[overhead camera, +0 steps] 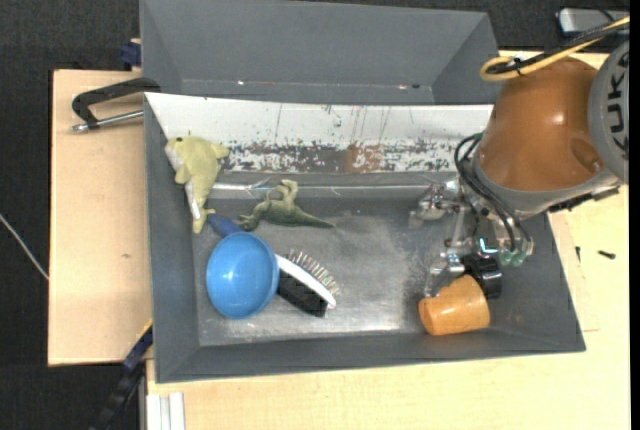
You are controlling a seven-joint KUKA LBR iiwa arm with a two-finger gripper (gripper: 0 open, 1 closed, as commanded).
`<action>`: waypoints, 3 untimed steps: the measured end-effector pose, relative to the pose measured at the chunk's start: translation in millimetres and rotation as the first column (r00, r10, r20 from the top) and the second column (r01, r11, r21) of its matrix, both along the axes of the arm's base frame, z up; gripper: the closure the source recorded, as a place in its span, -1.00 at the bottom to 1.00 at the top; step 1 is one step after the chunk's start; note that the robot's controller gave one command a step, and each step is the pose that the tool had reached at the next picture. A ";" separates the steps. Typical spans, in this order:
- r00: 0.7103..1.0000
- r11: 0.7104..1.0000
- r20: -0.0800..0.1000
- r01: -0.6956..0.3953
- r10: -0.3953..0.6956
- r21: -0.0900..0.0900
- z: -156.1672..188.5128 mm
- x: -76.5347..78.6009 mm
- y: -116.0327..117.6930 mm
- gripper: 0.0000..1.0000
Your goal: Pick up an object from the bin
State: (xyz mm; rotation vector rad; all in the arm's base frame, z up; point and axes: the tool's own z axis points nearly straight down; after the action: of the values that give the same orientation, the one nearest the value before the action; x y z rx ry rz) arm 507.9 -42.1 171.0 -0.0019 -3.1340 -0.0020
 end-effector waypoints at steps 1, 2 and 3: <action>0.922 0.922 0.004 -0.388 0.388 0.001 -43.0 -12.1 -3.7 -1.00; 0.687 0.687 0.005 -0.727 0.727 -0.004 -49.8 14.4 -61.9 -1.00; 0.371 0.371 0.011 -0.929 0.929 -0.006 -53.3 20.3 -87.9 -1.00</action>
Offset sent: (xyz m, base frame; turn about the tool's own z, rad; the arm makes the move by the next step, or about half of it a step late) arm -0.0119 -0.0043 -0.0421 -0.3989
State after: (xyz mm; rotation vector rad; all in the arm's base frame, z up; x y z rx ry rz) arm 528.1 -130.0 117.7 1.7633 -2.6065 0.0038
